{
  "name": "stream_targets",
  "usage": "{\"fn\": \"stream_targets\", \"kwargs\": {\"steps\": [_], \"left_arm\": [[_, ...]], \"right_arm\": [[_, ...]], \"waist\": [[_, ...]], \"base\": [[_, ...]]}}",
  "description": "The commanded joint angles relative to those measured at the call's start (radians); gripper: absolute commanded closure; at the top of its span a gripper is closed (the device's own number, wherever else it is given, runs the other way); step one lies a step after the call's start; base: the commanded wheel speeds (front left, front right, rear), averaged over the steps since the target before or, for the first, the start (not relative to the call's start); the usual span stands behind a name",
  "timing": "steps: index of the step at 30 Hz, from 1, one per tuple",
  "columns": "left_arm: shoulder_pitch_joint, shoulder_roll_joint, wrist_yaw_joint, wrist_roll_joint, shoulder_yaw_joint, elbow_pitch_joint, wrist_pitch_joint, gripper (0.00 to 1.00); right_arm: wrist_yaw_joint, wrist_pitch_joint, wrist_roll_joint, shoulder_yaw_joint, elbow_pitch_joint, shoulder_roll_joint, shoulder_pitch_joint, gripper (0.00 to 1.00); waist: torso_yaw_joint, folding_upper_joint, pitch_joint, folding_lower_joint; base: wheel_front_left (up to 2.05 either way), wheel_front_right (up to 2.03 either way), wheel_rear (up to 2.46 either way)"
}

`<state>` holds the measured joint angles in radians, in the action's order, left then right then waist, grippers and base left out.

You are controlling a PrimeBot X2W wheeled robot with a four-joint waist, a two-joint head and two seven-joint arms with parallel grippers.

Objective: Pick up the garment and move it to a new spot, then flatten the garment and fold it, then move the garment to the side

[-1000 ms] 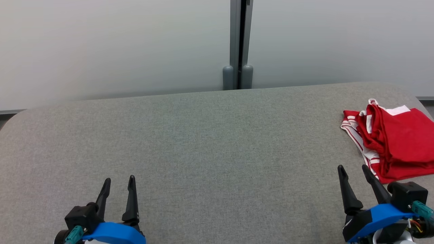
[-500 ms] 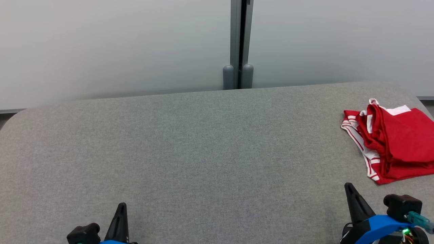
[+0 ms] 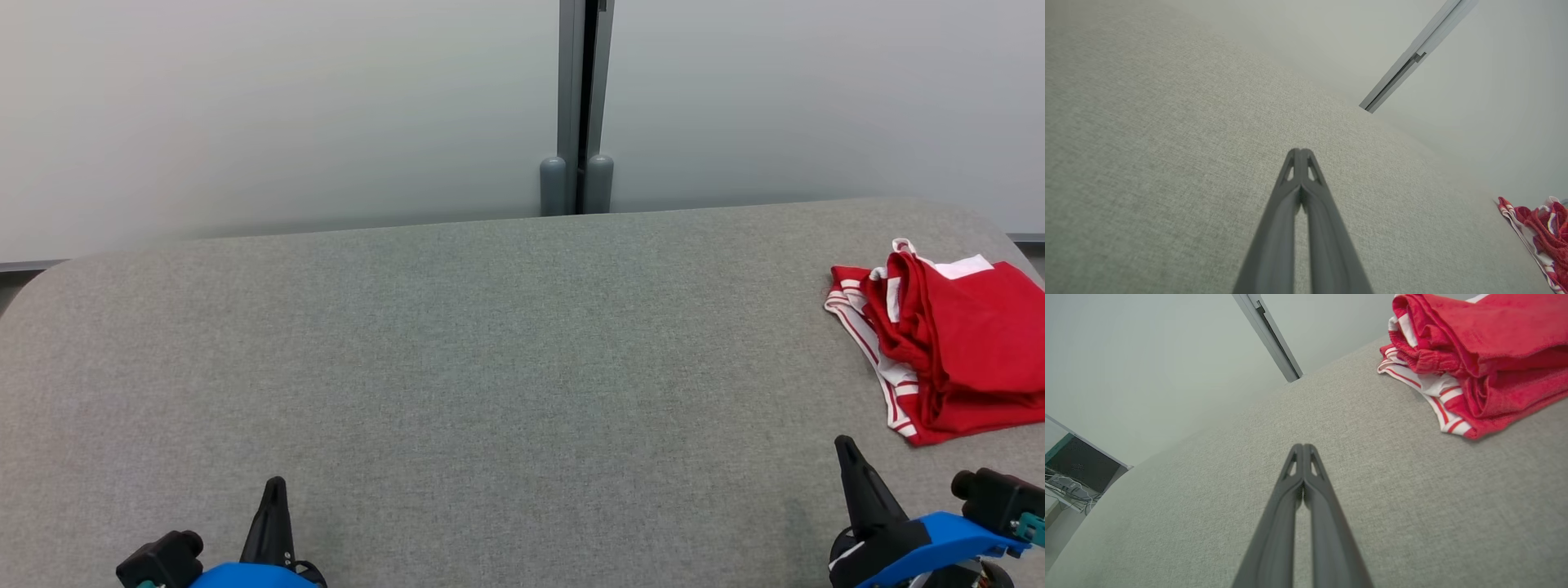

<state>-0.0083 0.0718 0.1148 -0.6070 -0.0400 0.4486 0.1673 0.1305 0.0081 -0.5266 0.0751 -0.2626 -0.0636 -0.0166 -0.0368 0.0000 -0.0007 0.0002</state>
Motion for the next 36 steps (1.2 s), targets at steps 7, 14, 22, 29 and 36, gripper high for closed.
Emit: {"fn": "stream_targets", "kwargs": {"steps": [7, 14, 22, 29, 36], "left_arm": [[-0.04, 0.001, 0.006, -0.119, 0.024, -0.039, -0.031, 1.0], [-0.048, -0.001, 0.007, -0.213, 0.038, -0.057, -0.058, 1.0], [-0.056, -0.004, 0.009, -0.311, 0.053, -0.076, -0.086, 1.0], [-0.062, -0.006, 0.01, -0.392, 0.065, -0.092, -0.108, 1.0], [-0.069, -0.007, 0.011, -0.466, 0.077, -0.106, -0.13, 1.0]], "right_arm": [[0.0, 0.012, -0.13, 0.009, 0.019, 0.001, -0.034, 1.0], [0.0, 0.022, -0.231, 0.012, 0.02, 0.003, -0.041, 1.0], [0.0, 0.033, -0.338, 0.015, 0.02, 0.004, -0.049, 1.0], [0.0, 0.041, -0.425, 0.018, 0.02, 0.005, -0.056, 1.0], [0.0, 0.049, -0.505, 0.021, 0.02, 0.006, -0.06, 1.0]], "waist": [[0.002, 0.0, 0.0, -0.0001], [0.005, 0.0, 0.001, -0.0001], [0.008, 0.0, 0.001, -0.0001], [0.01, 0.0, 0.001, -0.0001], [0.012, 0.0, 0.001, -0.0001]], "base": [[0.0, 0.0, 0.0], [0.0, 0.0, 0.0], [0.0, 0.0, 0.0], [0.0, 0.0, 0.0], [0.0, 0.0, 0.0]]}}
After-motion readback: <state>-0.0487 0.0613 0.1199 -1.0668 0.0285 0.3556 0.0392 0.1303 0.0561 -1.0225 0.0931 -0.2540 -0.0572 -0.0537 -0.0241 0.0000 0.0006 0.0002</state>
